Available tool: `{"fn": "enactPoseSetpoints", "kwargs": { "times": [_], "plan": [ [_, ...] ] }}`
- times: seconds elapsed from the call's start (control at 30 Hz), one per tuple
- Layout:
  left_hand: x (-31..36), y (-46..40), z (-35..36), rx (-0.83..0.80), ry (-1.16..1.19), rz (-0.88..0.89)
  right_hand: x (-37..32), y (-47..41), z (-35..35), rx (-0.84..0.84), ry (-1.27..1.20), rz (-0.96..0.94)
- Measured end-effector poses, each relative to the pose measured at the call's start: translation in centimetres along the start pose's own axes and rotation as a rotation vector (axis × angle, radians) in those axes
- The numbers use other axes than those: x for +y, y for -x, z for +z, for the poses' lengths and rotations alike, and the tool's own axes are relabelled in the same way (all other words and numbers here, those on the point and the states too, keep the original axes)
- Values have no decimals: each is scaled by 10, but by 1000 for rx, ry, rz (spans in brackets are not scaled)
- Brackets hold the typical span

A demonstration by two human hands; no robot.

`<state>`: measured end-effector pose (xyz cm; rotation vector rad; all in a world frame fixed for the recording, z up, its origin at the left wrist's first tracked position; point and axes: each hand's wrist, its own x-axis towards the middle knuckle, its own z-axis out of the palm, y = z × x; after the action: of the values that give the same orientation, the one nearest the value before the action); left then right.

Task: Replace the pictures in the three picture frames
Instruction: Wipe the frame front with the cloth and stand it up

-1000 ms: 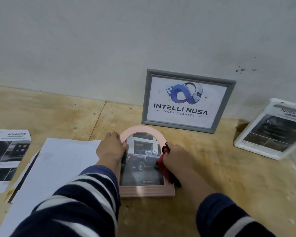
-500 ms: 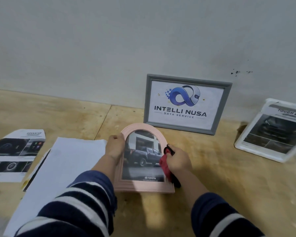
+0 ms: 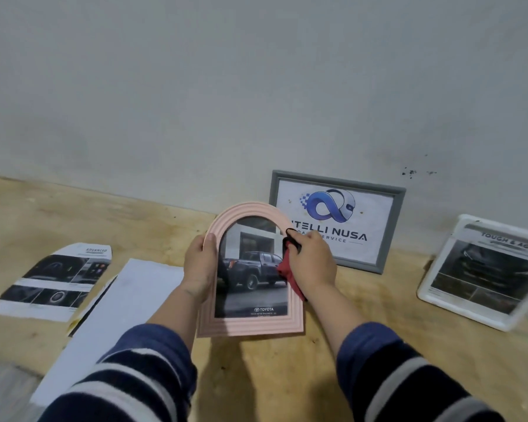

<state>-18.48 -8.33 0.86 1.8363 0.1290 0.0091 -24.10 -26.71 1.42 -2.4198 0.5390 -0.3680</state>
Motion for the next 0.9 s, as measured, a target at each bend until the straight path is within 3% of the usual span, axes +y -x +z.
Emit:
{"fn": "enactPoseSetpoints", "kwargs": {
  "times": [0.23,0.57,0.7,0.8,0.9],
  "plan": [
    [17,1,-19,170,44,145,-47,-8,-9,32,-30,-133],
    [19,-44,-43,254,11,200,-101,-44,14,-104,-239,-122],
    [19,-84,-62,295,44,191,-94,-51,30,7,-287,104],
    [22,-117,-72,303,98,171,-83,-52,55,-133,-351,319],
    [18,-149,-70,258,160,161,-78,-53,86,-309,-332,330]
  ]
}}
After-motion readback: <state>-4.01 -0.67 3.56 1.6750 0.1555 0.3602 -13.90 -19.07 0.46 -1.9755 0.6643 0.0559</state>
